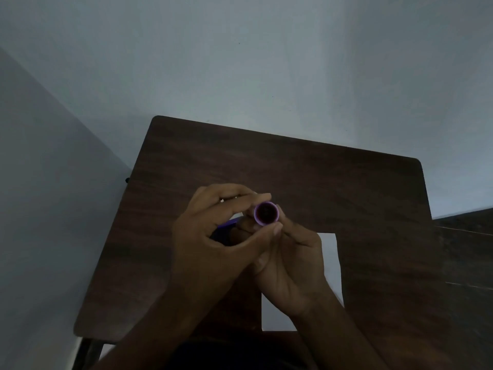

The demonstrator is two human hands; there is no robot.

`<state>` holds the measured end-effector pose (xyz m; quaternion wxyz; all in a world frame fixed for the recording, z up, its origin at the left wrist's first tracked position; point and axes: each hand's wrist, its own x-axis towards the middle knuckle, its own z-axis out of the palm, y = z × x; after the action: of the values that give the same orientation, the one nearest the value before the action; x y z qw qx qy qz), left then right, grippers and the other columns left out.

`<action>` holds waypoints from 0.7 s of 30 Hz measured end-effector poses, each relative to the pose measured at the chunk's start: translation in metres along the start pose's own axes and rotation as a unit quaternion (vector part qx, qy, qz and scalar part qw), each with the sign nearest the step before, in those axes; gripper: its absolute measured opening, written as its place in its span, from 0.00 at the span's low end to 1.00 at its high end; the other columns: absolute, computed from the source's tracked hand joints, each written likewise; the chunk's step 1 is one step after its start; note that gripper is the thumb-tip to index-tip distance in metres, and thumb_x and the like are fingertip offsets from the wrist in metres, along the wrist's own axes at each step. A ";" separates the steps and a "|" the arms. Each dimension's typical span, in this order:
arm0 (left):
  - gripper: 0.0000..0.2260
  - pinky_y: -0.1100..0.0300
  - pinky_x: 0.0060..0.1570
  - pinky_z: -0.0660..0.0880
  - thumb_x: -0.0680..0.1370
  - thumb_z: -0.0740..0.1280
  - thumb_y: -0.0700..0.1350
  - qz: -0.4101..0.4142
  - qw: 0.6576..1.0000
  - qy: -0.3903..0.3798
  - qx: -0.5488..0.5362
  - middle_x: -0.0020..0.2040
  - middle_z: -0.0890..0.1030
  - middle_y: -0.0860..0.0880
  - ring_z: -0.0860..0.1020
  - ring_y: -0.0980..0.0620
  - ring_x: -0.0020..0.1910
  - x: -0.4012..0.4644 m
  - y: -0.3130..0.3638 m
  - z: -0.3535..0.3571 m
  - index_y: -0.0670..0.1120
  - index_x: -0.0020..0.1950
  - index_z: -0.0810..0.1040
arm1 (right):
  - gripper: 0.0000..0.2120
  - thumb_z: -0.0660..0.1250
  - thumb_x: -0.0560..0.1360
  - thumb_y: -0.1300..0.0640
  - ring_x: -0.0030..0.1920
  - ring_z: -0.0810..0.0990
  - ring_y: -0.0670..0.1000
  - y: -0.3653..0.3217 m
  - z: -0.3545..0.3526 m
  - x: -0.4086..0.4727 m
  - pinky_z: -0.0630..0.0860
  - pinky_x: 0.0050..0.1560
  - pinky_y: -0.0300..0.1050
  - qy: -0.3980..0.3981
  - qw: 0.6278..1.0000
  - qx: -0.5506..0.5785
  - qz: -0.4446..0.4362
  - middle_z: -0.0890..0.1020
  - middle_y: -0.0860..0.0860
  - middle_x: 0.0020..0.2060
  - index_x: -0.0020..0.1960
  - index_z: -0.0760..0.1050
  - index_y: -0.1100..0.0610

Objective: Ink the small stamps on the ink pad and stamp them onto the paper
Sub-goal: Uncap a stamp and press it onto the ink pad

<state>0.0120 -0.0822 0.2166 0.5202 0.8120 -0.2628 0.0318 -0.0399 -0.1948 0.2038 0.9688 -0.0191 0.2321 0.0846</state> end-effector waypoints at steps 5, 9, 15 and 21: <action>0.19 0.69 0.56 0.72 0.68 0.72 0.56 -0.004 1.000 -0.016 0.011 0.52 0.78 0.57 0.76 0.60 0.52 0.004 -0.007 0.004 0.52 0.55 0.76 | 0.27 0.79 0.59 0.63 0.54 0.74 0.52 -0.006 -0.005 0.008 0.63 0.63 0.40 0.010 0.999 -0.039 -0.012 0.76 0.60 0.57 0.57 0.79 0.64; 0.19 0.74 0.57 0.68 0.68 0.70 0.58 -0.004 0.999 -0.023 0.032 0.52 0.76 0.58 0.73 0.66 0.53 0.003 -0.015 0.008 0.52 0.55 0.74 | 0.34 0.83 0.51 0.63 0.52 0.79 0.55 -0.011 -0.013 0.011 0.73 0.56 0.42 0.027 0.997 -0.075 -0.023 0.78 0.61 0.57 0.56 0.79 0.63; 0.22 0.74 0.60 0.66 0.67 0.73 0.59 -0.017 0.999 -0.035 0.014 0.53 0.75 0.57 0.72 0.64 0.54 -0.002 -0.033 0.015 0.49 0.55 0.75 | 0.28 0.80 0.58 0.63 0.54 0.77 0.56 -0.021 -0.035 0.022 0.77 0.53 0.44 -0.002 0.995 -0.100 -0.015 0.79 0.62 0.57 0.56 0.79 0.64; 0.31 0.54 0.62 0.71 0.67 0.75 0.54 -0.249 0.954 -0.156 0.053 0.64 0.75 0.47 0.73 0.52 0.60 -0.029 -0.107 0.030 0.45 0.66 0.72 | 0.12 0.67 0.74 0.55 0.46 0.81 0.58 -0.038 -0.082 0.054 0.79 0.47 0.48 0.144 0.857 -0.492 -0.059 0.83 0.60 0.50 0.54 0.80 0.59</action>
<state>0.0297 -0.0628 0.1046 0.4202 0.8731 -0.1275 -0.2117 -0.0222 -0.2300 0.1059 0.7921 -0.5188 0.2955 0.1268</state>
